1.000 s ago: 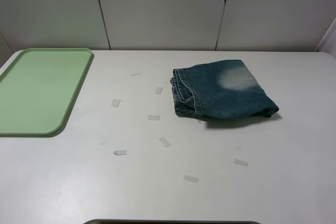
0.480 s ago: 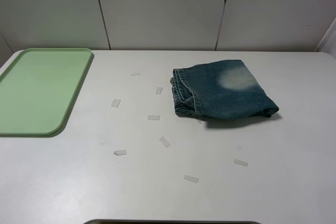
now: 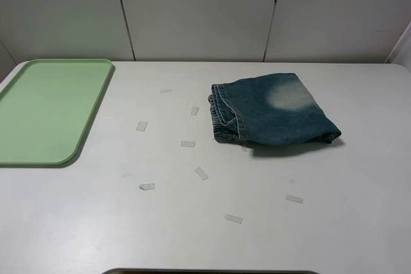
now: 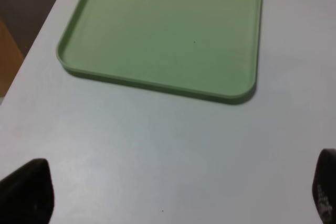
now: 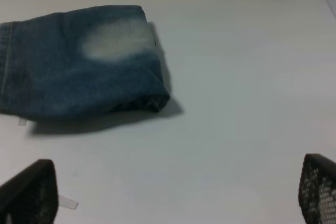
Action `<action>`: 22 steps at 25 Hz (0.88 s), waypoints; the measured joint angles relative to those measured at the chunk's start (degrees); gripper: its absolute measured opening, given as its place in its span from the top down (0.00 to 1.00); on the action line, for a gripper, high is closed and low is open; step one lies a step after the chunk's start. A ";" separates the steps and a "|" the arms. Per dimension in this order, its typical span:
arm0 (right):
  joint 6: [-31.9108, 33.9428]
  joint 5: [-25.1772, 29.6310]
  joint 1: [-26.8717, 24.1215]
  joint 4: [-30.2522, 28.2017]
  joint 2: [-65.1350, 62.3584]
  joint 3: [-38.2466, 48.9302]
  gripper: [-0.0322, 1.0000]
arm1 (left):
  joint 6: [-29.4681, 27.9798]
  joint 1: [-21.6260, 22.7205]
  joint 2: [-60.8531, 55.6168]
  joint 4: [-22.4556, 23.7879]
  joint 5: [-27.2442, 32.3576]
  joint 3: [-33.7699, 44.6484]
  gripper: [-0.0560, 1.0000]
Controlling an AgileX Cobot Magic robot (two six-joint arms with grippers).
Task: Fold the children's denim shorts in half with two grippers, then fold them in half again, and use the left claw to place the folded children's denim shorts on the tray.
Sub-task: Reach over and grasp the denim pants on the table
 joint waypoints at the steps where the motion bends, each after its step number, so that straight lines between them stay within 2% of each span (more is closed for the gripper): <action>1: 0.00 0.00 0.00 0.00 0.00 0.00 0.30 | 0.40 0.00 0.00 0.00 0.00 0.00 0.02; 8: 0.00 0.00 0.00 0.00 0.00 0.00 0.30 | 1.06 0.00 1.51 -1.66 0.43 -0.49 0.01; 12: 0.00 0.00 0.00 0.00 0.00 0.00 0.30 | 1.49 0.00 10.86 -4.65 0.48 -3.67 0.01; 16: 0.00 0.00 0.00 0.00 0.00 0.00 0.30 | 5.47 0.00 22.30 -8.68 -0.16 -7.73 0.01; 22: 0.00 0.00 0.00 0.00 0.00 0.00 0.30 | 11.39 0.00 36.85 -16.68 -8.12 -10.28 0.00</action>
